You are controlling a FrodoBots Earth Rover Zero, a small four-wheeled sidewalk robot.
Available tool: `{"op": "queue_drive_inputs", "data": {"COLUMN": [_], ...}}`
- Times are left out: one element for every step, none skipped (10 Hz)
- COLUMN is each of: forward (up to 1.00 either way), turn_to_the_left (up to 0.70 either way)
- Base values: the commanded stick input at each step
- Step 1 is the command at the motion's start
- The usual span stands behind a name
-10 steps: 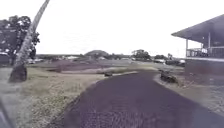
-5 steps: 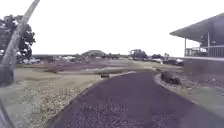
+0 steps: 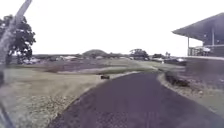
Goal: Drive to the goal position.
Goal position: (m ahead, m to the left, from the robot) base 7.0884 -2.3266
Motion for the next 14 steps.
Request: {"op": "queue_drive_inputs", "data": {"forward": [0.85, 0.85, 0.85, 0.85, 0.85, 0.85, 0.85, 0.85, 0.85, 0.85, 0.85, 0.85, 0.85, 0.85], "turn_to_the_left": [-0.34, -0.34, -0.34, -0.34, -0.34, -0.26, -0.03, 0.0, 0.0, 0.0, 0.0, 0.0, 0.0, 0.0]}}
